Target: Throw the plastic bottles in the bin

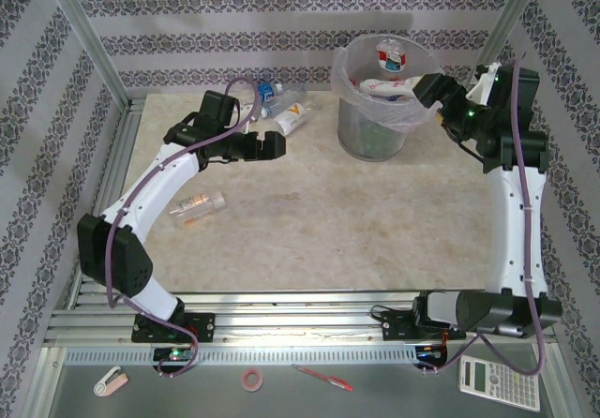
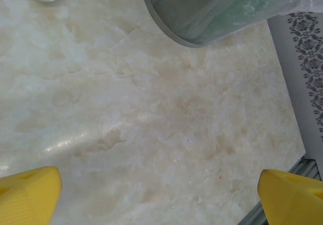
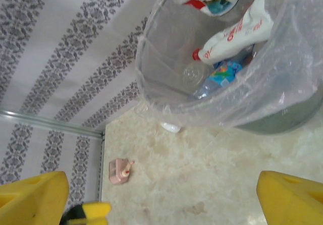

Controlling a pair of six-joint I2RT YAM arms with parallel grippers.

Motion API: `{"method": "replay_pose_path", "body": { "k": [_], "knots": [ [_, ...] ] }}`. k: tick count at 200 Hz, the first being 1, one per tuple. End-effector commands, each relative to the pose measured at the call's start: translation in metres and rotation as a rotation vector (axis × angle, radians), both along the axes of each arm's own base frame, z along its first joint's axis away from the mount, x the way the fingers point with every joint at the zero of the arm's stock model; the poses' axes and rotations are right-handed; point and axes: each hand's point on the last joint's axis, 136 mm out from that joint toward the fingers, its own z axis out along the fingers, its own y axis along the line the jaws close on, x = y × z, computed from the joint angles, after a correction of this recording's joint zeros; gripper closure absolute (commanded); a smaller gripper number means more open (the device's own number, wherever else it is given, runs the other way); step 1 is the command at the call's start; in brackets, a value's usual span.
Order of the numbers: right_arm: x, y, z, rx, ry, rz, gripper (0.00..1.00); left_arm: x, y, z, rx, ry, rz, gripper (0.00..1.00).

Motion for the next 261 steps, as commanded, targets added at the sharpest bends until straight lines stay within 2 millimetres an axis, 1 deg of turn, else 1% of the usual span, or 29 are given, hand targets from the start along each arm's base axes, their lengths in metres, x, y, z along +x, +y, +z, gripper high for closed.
{"method": "replay_pose_path", "body": {
  "k": [1,14,34,68,121,139,163,190,207,225,261],
  "knots": [
    [-0.023,0.017,0.006,-0.009,-0.045,0.087,0.02,0.024,0.002,-0.007,0.079,-0.022,0.008,0.00],
    [-0.033,0.027,0.005,-0.014,-0.056,0.128,0.02,0.035,0.003,-0.013,0.123,-0.031,0.001,0.00],
    [-0.048,0.042,0.002,-0.013,-0.063,0.186,0.02,0.053,0.001,-0.028,0.187,-0.023,-0.030,0.00],
    [-0.063,0.057,0.001,-0.002,-0.072,0.228,0.02,0.085,0.005,-0.057,0.328,0.013,-0.060,0.00],
    [-0.066,0.076,0.002,-0.005,-0.071,0.278,0.02,0.137,0.009,-0.094,0.462,-0.012,-0.064,0.00],
    [-0.065,0.083,0.003,-0.007,-0.072,0.296,0.02,0.153,0.010,-0.103,0.465,-0.028,-0.042,0.00],
    [-0.065,0.094,-0.002,-0.001,-0.052,0.324,0.02,0.172,0.009,-0.114,0.470,-0.054,-0.015,0.00],
    [-0.065,0.098,-0.005,-0.001,-0.035,0.338,0.02,0.189,-0.001,-0.131,0.433,-0.067,0.004,0.00],
    [-0.066,0.098,-0.004,0.000,-0.034,0.339,0.02,0.198,-0.003,-0.143,0.432,-0.067,0.017,0.00],
    [-0.068,0.099,-0.004,0.004,-0.031,0.349,0.02,0.206,-0.002,-0.155,0.447,-0.067,0.028,0.00],
    [-0.069,0.101,-0.011,0.017,-0.009,0.362,0.02,0.222,0.005,-0.168,0.490,-0.104,0.067,0.00]
  ]
}}
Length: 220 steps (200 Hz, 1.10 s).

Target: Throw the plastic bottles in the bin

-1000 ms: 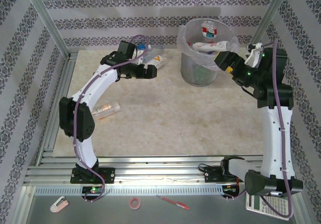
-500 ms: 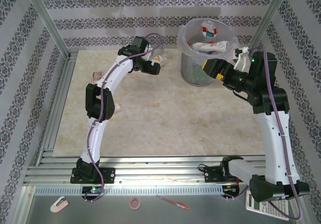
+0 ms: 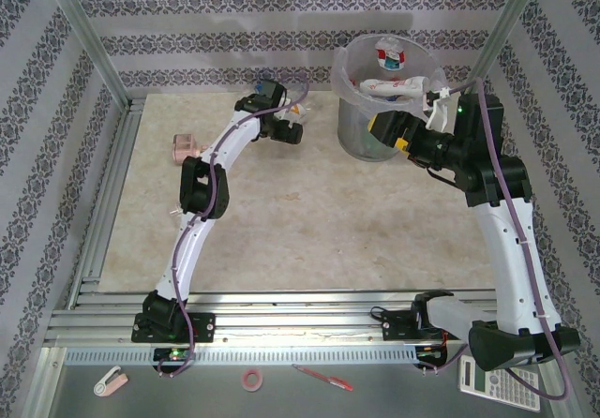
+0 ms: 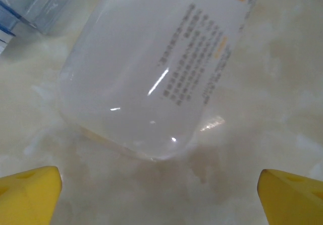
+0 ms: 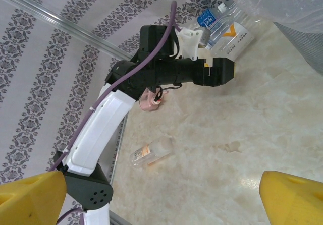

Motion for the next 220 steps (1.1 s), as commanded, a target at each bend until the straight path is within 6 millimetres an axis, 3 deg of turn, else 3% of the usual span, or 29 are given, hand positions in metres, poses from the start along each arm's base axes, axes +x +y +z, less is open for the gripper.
{"method": "replay_pose_path", "body": {
  "k": [1,64,105,157,220],
  "knots": [
    [-0.005,0.004,0.001,0.014,0.010,0.016,0.02,0.021,0.009,0.010,0.021,-0.085,0.047,0.00],
    [-0.004,0.008,-0.005,0.028,0.022,0.032,0.02,0.031,0.000,-0.008,-0.009,-0.097,0.035,0.00],
    [-0.007,0.010,-0.013,0.025,0.031,0.042,0.02,0.035,-0.006,-0.010,-0.067,-0.099,0.025,0.08],
    [-0.013,0.010,-0.024,0.029,0.044,0.038,0.02,0.028,-0.004,-0.021,-0.064,-0.057,0.020,0.34],
    [-0.014,0.010,-0.033,0.024,0.047,0.043,0.02,0.015,-0.012,0.002,-0.109,-0.052,-0.046,0.60]
  ]
}}
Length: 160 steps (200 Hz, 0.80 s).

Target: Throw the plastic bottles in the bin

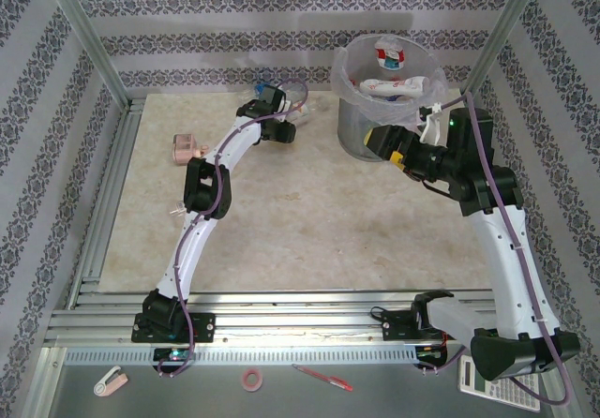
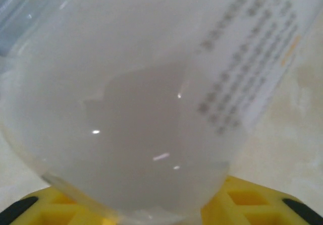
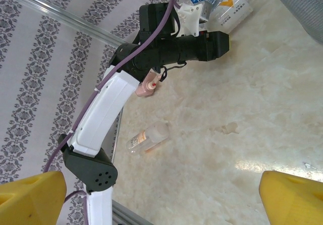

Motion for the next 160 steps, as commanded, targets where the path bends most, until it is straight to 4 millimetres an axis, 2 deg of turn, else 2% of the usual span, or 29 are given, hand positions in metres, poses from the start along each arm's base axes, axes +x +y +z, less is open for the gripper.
{"method": "replay_pose_path", "body": {
  "k": [1,32,81,122,160],
  "knots": [
    [-0.004,0.005,0.001,0.011,-0.018,0.024,0.02,-0.005,-0.003,0.030,-0.034,-0.025,-0.042,0.60],
    [-0.003,0.003,-0.008,0.000,-0.015,0.011,0.02,-0.012,-0.007,0.046,-0.060,-0.044,-0.072,0.66],
    [-0.004,0.002,-0.018,-0.003,-0.007,0.005,0.02,-0.031,-0.009,0.051,-0.086,-0.052,-0.083,0.71],
    [-0.002,0.003,-0.022,-0.004,-0.005,0.009,0.02,-0.058,-0.006,0.053,-0.120,-0.054,-0.074,0.72],
    [0.002,0.004,-0.025,0.002,0.001,0.015,0.02,-0.088,-0.012,0.058,-0.141,-0.059,-0.095,0.72]
  ]
}}
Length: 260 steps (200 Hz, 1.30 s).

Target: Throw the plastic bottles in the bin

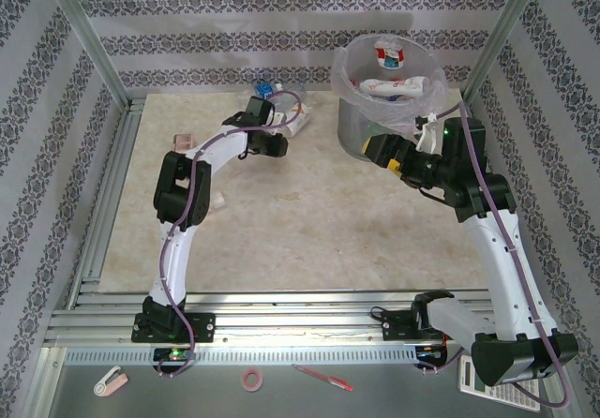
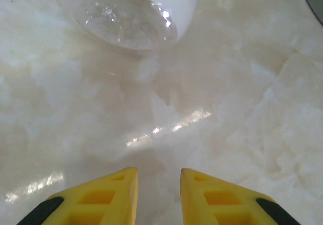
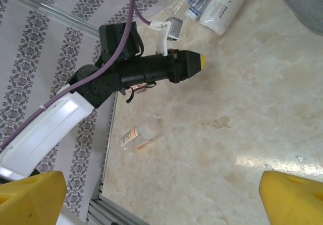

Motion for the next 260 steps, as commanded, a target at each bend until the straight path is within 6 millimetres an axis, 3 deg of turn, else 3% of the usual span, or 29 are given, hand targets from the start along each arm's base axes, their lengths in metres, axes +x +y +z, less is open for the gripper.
{"method": "replay_pose_path", "body": {
  "k": [1,55,83,113,161,169,183,197,215,260],
  "knots": [
    [0.004,0.005,0.000,0.007,-0.021,0.018,0.02,-0.006,-0.017,0.029,-0.056,-0.086,-0.025,0.72],
    [0.012,0.007,-0.008,0.022,-0.005,0.015,0.02,-0.046,-0.032,0.034,-0.073,-0.075,-0.067,0.75],
    [0.015,0.006,-0.012,0.018,0.007,0.006,0.02,-0.065,-0.029,0.037,-0.081,-0.064,-0.053,0.76],
    [0.016,0.007,-0.017,0.017,0.016,0.007,0.02,-0.072,-0.027,0.050,-0.081,-0.087,-0.045,0.75],
    [0.018,0.008,-0.021,0.017,0.028,0.012,0.02,-0.040,-0.035,0.068,-0.079,-0.128,-0.039,0.73],
    [0.018,0.009,-0.021,0.019,0.029,0.015,0.02,-0.032,-0.034,0.070,-0.063,-0.136,-0.026,0.65],
    [0.018,0.009,-0.021,0.019,0.029,0.019,0.02,-0.016,-0.031,0.073,-0.020,-0.164,0.005,0.31],
    [0.016,0.008,-0.021,0.015,0.031,0.019,0.02,0.002,-0.026,0.074,0.041,-0.191,0.034,0.13],
    [0.014,0.008,-0.022,0.011,0.039,0.022,0.02,0.023,-0.022,0.068,0.102,-0.194,0.046,0.05],
    [0.012,0.009,-0.025,0.010,0.054,0.036,0.02,0.062,-0.023,0.048,0.185,-0.144,0.038,0.00]
  ]
}}
